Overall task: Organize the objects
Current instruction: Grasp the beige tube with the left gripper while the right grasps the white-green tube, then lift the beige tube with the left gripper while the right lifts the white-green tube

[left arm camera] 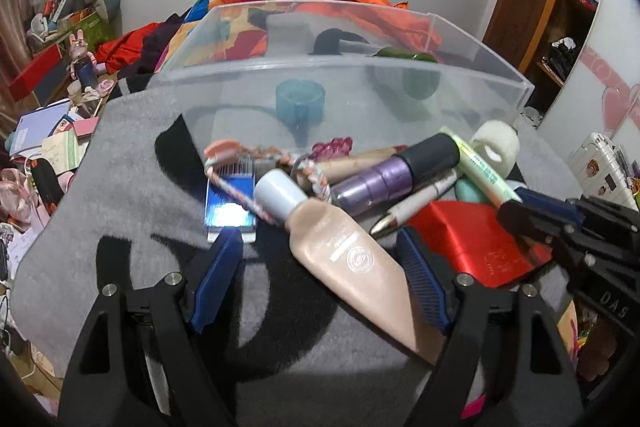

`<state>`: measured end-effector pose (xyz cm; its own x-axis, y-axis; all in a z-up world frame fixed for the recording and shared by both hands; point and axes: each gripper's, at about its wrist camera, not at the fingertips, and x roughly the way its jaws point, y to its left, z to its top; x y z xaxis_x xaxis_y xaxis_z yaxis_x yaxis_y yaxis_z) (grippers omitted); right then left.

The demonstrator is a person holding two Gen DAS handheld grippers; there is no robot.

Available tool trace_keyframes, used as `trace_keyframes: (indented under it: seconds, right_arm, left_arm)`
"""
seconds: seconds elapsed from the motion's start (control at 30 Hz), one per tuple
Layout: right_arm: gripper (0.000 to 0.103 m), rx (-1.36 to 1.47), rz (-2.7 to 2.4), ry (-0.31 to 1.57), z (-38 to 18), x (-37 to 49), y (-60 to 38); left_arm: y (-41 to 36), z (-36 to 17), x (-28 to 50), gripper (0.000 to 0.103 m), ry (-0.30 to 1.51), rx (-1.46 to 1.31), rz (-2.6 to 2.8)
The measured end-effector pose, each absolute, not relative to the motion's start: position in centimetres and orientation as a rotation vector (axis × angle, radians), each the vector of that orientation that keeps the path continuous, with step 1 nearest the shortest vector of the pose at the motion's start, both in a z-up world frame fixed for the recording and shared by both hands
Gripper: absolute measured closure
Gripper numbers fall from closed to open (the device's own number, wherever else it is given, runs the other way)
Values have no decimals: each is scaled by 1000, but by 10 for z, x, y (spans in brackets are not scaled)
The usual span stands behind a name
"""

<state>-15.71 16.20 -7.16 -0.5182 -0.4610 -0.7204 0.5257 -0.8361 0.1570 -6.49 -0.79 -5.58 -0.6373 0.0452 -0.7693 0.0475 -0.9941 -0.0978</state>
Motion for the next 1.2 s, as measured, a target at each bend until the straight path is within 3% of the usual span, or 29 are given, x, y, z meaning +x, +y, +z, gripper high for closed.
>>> trace_keyframes:
  seconds: [0.13,0.4,1.2]
  right_arm:
    - [89,1068,-2331,110,-71,-153,163]
    - [88,1040,-2314,97,-65,-144,169]
    - [83,1071,-2321,184,-65,-171,145]
  left_arm:
    - [-8,-55,-52,40,110,1321,-2854]
    - [-17,-50,-22,76,30,1367,-2897]
    - [-20,-39,-58,74,113,1454,-2987]
